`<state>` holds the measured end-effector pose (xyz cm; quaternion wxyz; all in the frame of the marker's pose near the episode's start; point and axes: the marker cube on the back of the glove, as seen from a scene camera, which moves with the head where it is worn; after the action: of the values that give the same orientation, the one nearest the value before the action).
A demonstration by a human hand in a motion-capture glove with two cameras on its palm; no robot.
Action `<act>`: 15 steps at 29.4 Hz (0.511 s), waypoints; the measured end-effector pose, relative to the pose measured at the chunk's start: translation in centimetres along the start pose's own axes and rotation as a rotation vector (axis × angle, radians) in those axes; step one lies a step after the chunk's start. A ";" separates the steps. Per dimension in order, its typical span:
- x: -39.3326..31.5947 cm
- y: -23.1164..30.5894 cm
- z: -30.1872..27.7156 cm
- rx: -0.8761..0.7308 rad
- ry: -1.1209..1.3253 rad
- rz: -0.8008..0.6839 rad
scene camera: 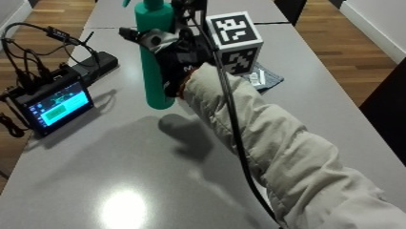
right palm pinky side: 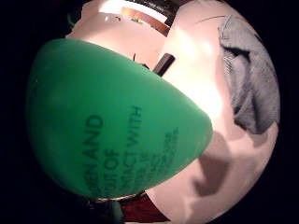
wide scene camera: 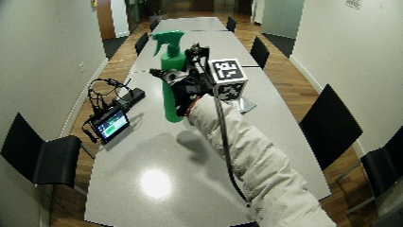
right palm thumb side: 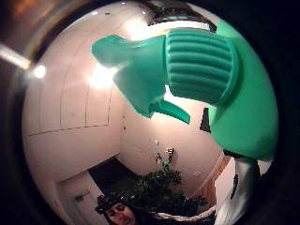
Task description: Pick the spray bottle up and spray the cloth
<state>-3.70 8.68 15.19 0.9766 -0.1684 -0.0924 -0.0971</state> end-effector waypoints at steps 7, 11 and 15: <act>5.1 1.0 2.1 -0.011 -0.007 0.036; 5.4 1.4 3.2 -0.036 0.025 0.023; 5.5 2.1 3.9 -0.078 0.038 0.018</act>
<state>1.47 11.11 19.27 0.9717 -0.2051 -0.0685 -0.0953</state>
